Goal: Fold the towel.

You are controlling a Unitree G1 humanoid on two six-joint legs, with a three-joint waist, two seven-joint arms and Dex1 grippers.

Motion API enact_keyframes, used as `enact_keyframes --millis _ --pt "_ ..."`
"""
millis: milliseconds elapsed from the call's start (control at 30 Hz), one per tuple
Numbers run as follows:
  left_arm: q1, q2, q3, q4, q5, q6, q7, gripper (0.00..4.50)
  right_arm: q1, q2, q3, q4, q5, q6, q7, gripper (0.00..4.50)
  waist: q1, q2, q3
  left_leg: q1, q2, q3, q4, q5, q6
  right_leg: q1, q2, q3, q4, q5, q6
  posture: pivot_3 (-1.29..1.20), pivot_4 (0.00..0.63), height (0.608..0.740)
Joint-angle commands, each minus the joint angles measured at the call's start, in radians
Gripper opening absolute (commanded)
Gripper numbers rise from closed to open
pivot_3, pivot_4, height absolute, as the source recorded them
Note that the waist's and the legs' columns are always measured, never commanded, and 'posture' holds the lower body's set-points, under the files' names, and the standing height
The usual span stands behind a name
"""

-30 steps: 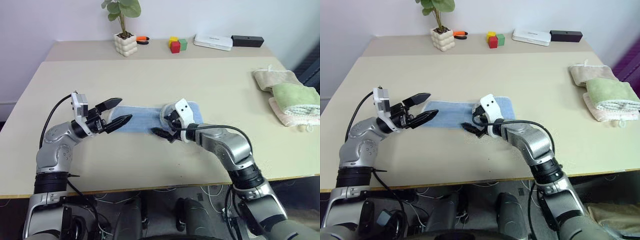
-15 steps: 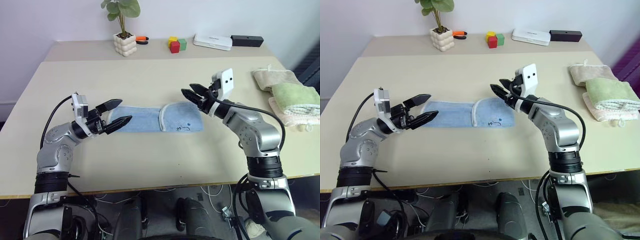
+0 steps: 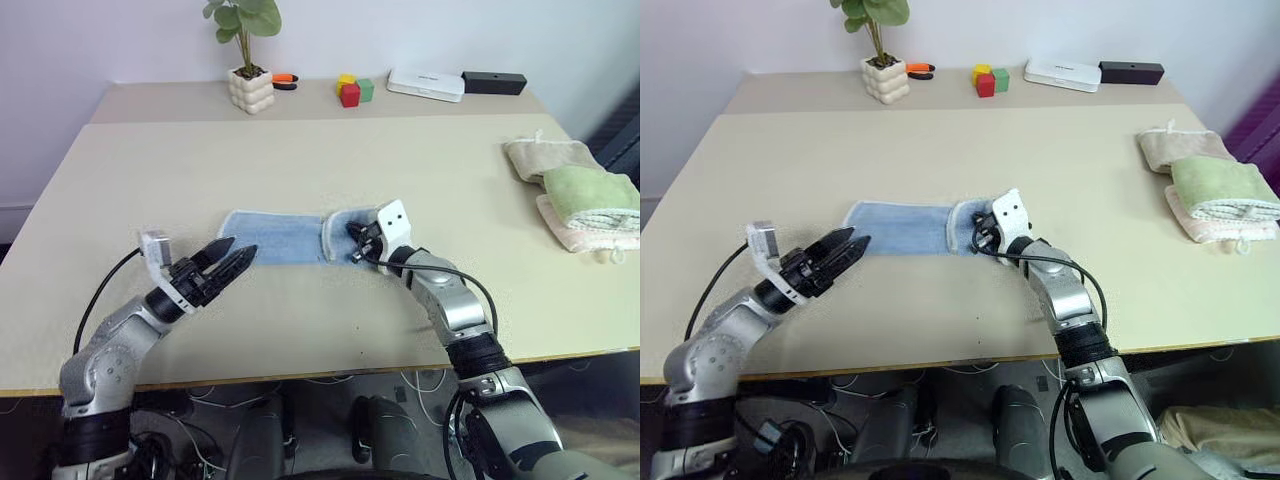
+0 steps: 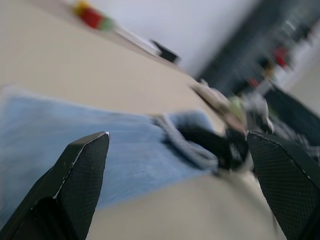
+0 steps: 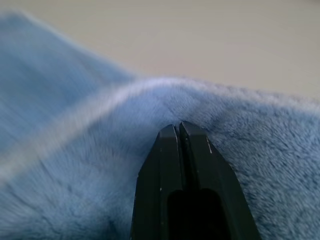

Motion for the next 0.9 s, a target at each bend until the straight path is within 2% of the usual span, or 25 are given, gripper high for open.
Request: enact_keyframes --millis 33,167,367,400,567,633,700,900 --pt "0.024 -0.046 0.073 -0.084 -0.163 0.068 0.180 4.50 -0.017 0.015 -0.005 0.031 -0.007 -0.021 0.015 0.06 0.000 0.000 0.000 0.000 0.000 0.000 0.000 0.000 0.000 0.000 0.000 0.000 0.000 0.000 0.000 0.00 0.150 0.740" --pt "0.055 -0.072 0.078 -0.115 -0.222 0.098 0.295 4.50 0.008 0.036 0.001 0.035 0.001 -0.013 0.037 1.23 -0.002 -0.001 -0.001 0.001 -0.001 -0.001 0.000 0.000 0.000 0.002 0.001 -0.001 0.000 0.000 0.000 0.00 0.150 0.740" --pt "0.151 -0.105 0.065 -0.173 -0.396 0.148 0.424 4.50 -0.009 0.014 -0.045 -0.050 0.039 0.009 0.073 4.27 -0.002 -0.001 -0.001 0.002 0.000 -0.001 0.000 0.000 0.000 0.002 0.000 0.000 0.000 0.000 0.000 0.00 0.150 0.740" --pt "0.167 -0.106 0.060 -0.182 -0.412 0.151 0.435 4.50 -0.013 0.012 -0.057 -0.070 0.054 0.028 0.080 4.45 0.000 -0.001 -0.001 0.002 0.000 -0.001 0.000 0.000 0.000 0.002 0.000 0.000 0.000 0.000 0.000 0.00 0.150 0.740" --pt "0.187 -0.129 0.038 -0.155 -0.411 0.121 0.522 4.50 -0.019 -0.049 -0.107 -0.252 0.164 0.123 0.179 4.45 0.004 0.000 0.000 0.001 0.000 -0.001 0.000 -0.001 0.000 0.001 0.000 0.000 -0.001 -0.002 -0.003 0.00 0.150 0.740" --pt "0.178 -0.135 0.030 -0.130 -0.379 0.107 0.557 4.50 -0.006 -0.099 -0.111 -0.330 0.195 0.125 0.249 4.45 0.003 0.000 0.000 0.001 0.000 -0.001 0.000 -0.001 0.000 0.001 0.000 0.000 -0.001 -0.002 -0.003 0.00 0.150 0.740" --pt "0.156 -0.162 0.042 -0.095 -0.405 0.091 0.619 4.50 0.000 -0.163 -0.145 -0.383 0.251 0.148 0.319 4.45 0.005 0.000 -0.001 0.001 -0.001 -0.001 0.000 -0.001 0.000 0.001 0.000 0.000 -0.001 -0.002 -0.003 0.00 0.150 0.740" --pt "0.076 -0.207 0.064 -0.022 -0.418 0.032 0.729 4.50 0.035 -0.322 -0.190 -0.448 0.334 0.198 0.459 4.45 0.006 0.000 -0.001 0.001 -0.001 -0.001 0.000 -0.001 0.000 0.003 0.000 -0.001 -0.003 -0.002 -0.004 0.00 0.150 0.740"
